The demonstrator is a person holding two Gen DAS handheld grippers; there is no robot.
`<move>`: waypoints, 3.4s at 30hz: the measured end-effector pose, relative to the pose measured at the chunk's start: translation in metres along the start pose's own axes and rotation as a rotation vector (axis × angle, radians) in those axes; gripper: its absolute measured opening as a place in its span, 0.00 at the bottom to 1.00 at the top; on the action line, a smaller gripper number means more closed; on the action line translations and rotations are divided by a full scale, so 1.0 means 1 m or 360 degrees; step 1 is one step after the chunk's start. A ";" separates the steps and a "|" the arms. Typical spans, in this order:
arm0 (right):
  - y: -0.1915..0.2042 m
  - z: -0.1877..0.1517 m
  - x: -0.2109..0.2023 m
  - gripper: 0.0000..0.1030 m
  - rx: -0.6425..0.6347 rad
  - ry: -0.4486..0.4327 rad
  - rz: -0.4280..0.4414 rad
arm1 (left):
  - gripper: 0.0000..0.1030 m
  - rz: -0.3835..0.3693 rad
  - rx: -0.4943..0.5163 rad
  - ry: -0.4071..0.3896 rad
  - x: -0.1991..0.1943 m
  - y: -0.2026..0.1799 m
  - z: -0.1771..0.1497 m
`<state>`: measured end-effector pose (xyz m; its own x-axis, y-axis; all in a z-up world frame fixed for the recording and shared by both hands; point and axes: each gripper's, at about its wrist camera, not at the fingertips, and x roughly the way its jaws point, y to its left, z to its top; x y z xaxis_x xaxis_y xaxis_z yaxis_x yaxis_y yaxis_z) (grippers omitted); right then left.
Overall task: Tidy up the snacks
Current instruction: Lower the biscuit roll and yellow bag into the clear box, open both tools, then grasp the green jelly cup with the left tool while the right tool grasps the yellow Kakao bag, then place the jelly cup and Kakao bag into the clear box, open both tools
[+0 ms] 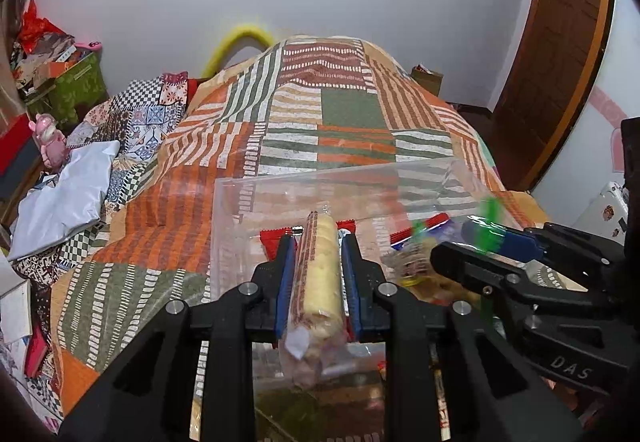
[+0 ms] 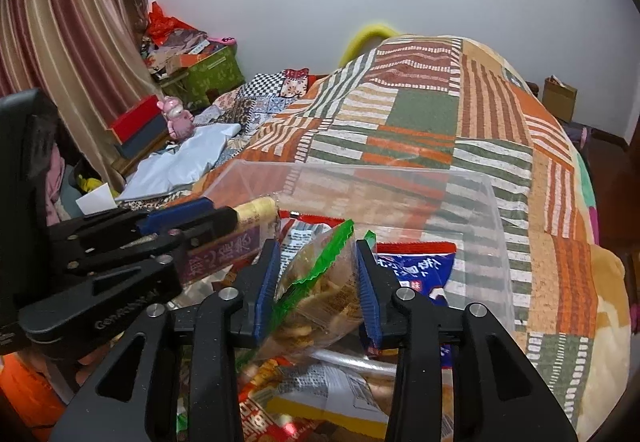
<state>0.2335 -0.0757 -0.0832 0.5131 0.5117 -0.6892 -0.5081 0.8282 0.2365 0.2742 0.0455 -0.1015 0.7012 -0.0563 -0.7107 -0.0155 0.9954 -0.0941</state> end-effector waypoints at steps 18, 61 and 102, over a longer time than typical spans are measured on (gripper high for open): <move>0.013 -0.008 -0.074 0.72 -0.0044 -0.0209 -0.0089 | 0.69 0.0020 0.0000 -0.0151 -0.081 0.001 -0.006; -0.011 -0.069 -0.015 0.79 0.0236 0.0124 -0.0032 | 0.72 -0.0018 0.0042 0.0262 0.000 0.015 -0.092; 0.005 -0.049 -0.076 0.51 0.0179 -0.0164 -0.0008 | 0.38 -0.0064 -0.0025 0.0060 -0.075 0.011 -0.080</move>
<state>0.1579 -0.1220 -0.0633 0.5866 0.5232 -0.6182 -0.4274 0.8484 0.3125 0.1641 0.0549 -0.1047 0.6740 -0.0996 -0.7320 0.0009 0.9910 -0.1341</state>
